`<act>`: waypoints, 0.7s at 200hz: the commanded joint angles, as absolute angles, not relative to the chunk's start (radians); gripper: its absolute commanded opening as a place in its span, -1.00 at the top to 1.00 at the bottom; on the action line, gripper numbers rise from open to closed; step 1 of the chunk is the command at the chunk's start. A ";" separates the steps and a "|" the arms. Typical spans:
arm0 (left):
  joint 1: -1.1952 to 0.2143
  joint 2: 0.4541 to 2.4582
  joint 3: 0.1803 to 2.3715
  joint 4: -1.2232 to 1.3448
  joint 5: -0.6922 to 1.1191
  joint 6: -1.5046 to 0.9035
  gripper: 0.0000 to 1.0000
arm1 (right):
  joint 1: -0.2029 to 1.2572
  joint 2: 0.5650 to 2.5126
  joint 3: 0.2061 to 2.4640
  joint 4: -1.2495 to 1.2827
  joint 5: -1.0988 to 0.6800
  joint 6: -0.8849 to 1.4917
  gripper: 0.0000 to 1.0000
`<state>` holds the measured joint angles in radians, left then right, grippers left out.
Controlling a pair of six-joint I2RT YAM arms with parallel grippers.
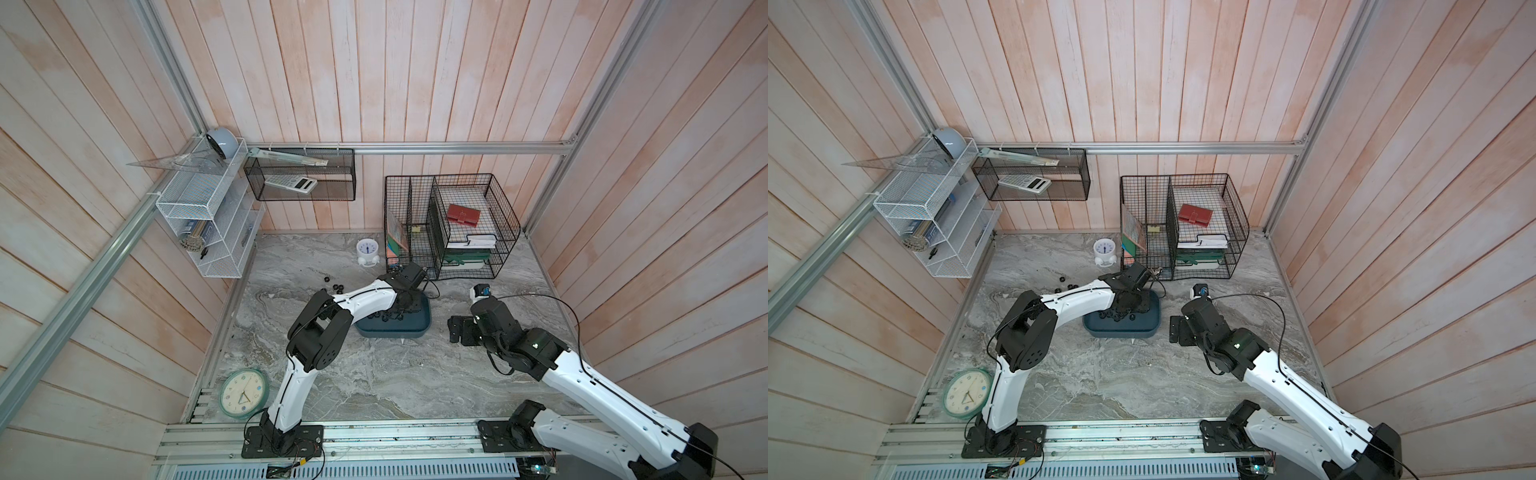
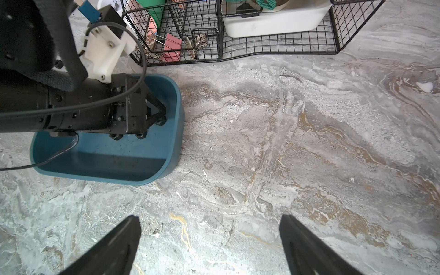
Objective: Put the nuts on the desktop into the storage box
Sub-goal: Place the nut in the storage box.
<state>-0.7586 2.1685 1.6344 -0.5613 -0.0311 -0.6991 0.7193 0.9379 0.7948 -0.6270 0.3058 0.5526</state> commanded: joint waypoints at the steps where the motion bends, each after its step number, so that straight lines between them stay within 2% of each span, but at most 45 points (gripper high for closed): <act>1: -0.757 2.140 1.660 -0.585 -0.041 -0.678 0.07 | 0.724 0.960 0.819 -0.610 0.317 0.537 -0.96; 35: -0.736 2.070 1.642 -0.602 -0.049 -0.672 -0.03 | 0.724 1.010 0.842 -0.564 0.302 0.512 -0.96; 75: -0.680 1.957 1.591 -0.609 -0.085 -0.670 -0.46 | 0.724 1.101 0.884 -0.501 0.265 0.475 -0.95; 89: -0.650 1.917 1.566 -0.612 -0.097 -0.669 -0.51 | 0.724 1.137 0.904 -0.482 0.250 0.463 -0.95; 129: -0.566 1.830 1.499 -0.631 -0.145 -0.652 -0.99 | 0.724 1.223 0.951 -0.432 0.206 0.435 -0.96; 140: -0.541 1.814 1.486 -0.641 -0.154 -0.647 -1.00 | 0.724 1.245 0.964 -0.422 0.196 0.427 -0.96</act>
